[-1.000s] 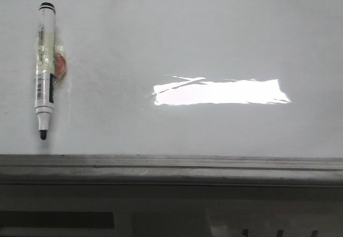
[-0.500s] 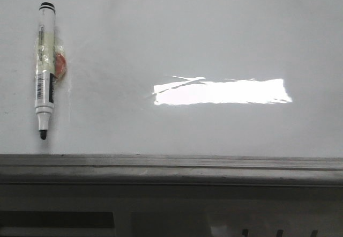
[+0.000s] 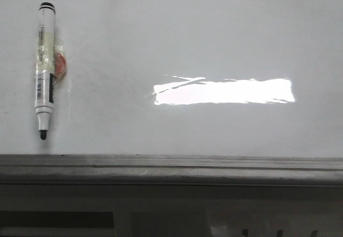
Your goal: Write number 6 on whiteboard
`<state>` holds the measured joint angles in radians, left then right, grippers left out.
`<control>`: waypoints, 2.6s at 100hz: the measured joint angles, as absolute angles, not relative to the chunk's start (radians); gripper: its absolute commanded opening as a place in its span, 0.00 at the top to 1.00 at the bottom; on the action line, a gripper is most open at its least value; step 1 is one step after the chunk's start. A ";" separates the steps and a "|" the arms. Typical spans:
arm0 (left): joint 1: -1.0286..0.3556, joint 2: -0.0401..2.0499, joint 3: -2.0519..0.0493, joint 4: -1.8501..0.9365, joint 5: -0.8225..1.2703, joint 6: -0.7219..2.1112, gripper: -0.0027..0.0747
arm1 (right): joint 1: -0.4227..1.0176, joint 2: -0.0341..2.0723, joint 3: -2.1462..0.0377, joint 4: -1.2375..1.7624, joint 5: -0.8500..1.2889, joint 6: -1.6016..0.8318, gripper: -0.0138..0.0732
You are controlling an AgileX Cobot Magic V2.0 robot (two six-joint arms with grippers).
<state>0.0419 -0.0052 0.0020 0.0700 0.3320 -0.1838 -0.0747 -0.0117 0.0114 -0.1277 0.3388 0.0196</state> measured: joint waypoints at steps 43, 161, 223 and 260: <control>0.042 -0.005 0.002 0.057 0.310 -0.184 0.99 | -0.075 -0.012 0.011 -0.123 0.293 0.020 0.91; 0.042 0.290 -0.307 0.074 0.266 -0.184 0.59 | -0.075 0.202 -0.231 -0.015 0.388 0.028 0.91; -0.154 0.394 -0.299 0.022 -0.011 -0.184 0.41 | -0.075 0.202 -0.231 -0.015 0.397 0.030 0.91; -0.594 0.562 -0.298 0.000 -0.051 -0.184 0.41 | -0.075 0.202 -0.231 -0.015 0.397 0.030 0.91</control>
<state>-0.5938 0.5624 -0.2977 0.0000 -0.0507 -0.1838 -0.0747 0.2017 -0.2308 -0.0147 0.3969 0.0303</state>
